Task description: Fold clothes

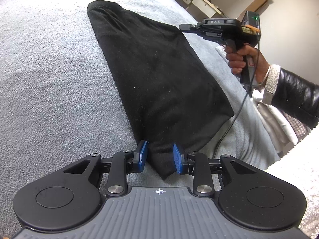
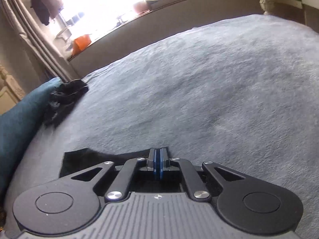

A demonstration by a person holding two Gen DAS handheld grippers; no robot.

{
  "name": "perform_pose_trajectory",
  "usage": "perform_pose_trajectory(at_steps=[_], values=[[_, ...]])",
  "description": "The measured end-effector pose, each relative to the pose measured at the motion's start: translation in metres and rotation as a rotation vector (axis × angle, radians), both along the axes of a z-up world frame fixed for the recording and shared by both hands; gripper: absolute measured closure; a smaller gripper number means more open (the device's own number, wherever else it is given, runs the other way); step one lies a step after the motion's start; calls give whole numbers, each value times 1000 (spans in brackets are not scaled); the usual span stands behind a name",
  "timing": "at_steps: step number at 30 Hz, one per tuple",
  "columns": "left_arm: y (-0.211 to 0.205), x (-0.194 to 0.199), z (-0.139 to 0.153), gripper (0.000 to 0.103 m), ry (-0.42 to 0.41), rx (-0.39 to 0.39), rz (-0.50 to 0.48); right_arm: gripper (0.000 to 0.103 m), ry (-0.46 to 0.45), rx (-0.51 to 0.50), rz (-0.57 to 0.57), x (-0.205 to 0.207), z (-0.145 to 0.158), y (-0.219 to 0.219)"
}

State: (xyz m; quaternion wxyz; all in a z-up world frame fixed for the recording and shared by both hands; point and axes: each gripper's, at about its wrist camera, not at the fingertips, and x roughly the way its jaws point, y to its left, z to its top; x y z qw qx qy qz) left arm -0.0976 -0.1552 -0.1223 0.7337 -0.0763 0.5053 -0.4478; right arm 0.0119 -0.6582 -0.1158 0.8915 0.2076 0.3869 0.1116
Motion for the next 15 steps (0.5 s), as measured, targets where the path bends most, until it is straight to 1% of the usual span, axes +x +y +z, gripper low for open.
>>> perform_pose_trajectory(at_steps=[1, 2, 4, 5, 6, 7, 8, 9, 11, 13, 14, 15], values=[[3, 1, 0, 74, 3, -2, -2, 100, 19, 20, 41, 0, -3, 5], [6, 2, -1, 74, 5, -3, -4, 100, 40, 20, 66, 2, -7, 9], [9, 4, 0, 74, 8, -5, -7, 102, 70, -36, 48, 9, -17, 13], [9, 4, 0, 74, 8, -5, -6, 103, 61, -38, 3, 12, -19, 7], [10, 3, 0, 74, 8, -4, -5, 102, 42, -13, -72, 13, -17, -1], [11, 3, 0, 74, 9, -4, -5, 99, 16, -18, -162, 10, -12, -8], [13, 1, 0, 74, 9, -3, -4, 98, -17, -31, -203, 7, -5, -11], [15, 0, 0, 74, 9, -2, -4, 98, -33, -4, -170, 6, 0, -9], [15, 1, 0, 74, 10, -3, -7, 98, -4, 83, -14, 7, 2, 6], [16, 2, -1, 74, 12, -7, -8, 96, 75, 133, 232, 10, -4, 44], [19, 3, -1, 74, 11, -7, -10, 93, 134, 168, 357, 11, -11, 64], [24, 3, -2, 74, 8, -7, -15, 87, 192, 183, 458, 13, -19, 82]])
